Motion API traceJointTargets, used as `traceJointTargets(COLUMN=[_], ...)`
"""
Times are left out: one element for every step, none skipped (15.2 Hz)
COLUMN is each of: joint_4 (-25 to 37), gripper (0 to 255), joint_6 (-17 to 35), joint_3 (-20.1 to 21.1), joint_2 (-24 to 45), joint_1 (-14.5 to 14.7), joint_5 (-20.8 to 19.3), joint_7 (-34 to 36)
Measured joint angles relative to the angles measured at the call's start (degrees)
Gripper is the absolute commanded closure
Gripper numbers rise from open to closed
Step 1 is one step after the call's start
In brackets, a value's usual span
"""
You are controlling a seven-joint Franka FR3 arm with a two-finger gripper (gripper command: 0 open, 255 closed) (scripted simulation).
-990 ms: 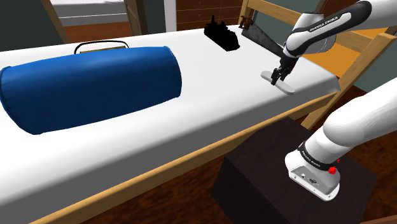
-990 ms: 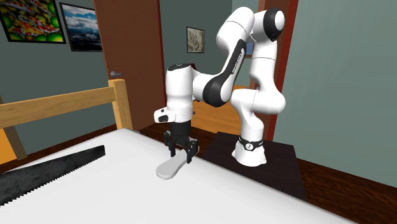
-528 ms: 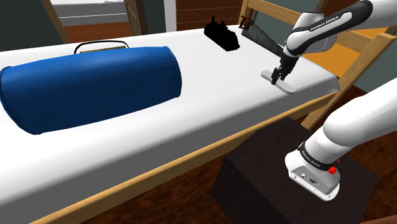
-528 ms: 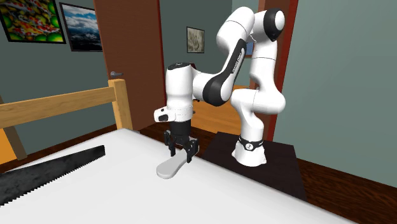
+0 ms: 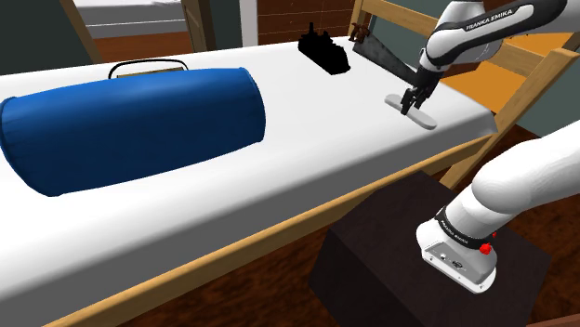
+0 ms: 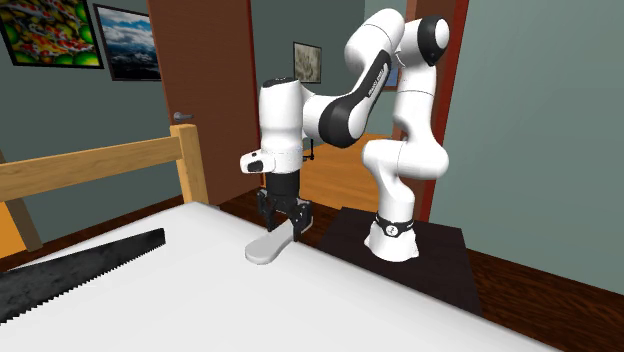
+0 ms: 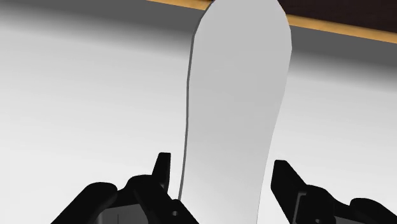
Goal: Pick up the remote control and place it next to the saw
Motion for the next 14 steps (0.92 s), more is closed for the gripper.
traceJointTargets(joint_4=[0.5, 1.0, 1.5, 1.9, 2.2, 2.5, 3.1, 3.5, 3.9, 4.4, 5.1, 5.9, 6.3, 6.9], gripper=[255, 255, 255, 255, 255, 255, 255, 255, 255, 255, 255, 255, 255, 255], joint_6=[-1.0, -1.7, -2.7, -3.4, -4.1, -5.1, -6.0, -7.0, -7.8, -8.7, -9.6, -10.5, -11.4, -12.2], joint_3=[0.1, 0.2, 0.4, 0.6, 0.7, 1.0, 1.1, 1.3, 1.5, 1.7, 1.7, 1.8, 2.0, 2.1], joint_2=[-0.5, -0.8, -1.2, -1.6, -2.0, -2.6, -3.0, -3.5, -3.9, -4.3, -4.5, -4.7, -5.1, -5.3], joint_1=[0.0, 0.0, 0.0, 0.0, -0.1, -0.1, -0.1, -0.1, -0.1, -0.1, -0.1, -0.1, -0.1, -0.1], joint_5=[0.0, 0.0, 0.0, 0.0, 0.0, -0.1, 0.0, 0.0, 0.0, 0.0, 0.0, 0.1, 0.1, 0.2], joint_7=[0.0, 0.0, 0.1, 0.2, 0.2, 0.4, 0.3, 0.5, 0.6, 0.6, 0.5, 0.4, 0.5, 0.5])
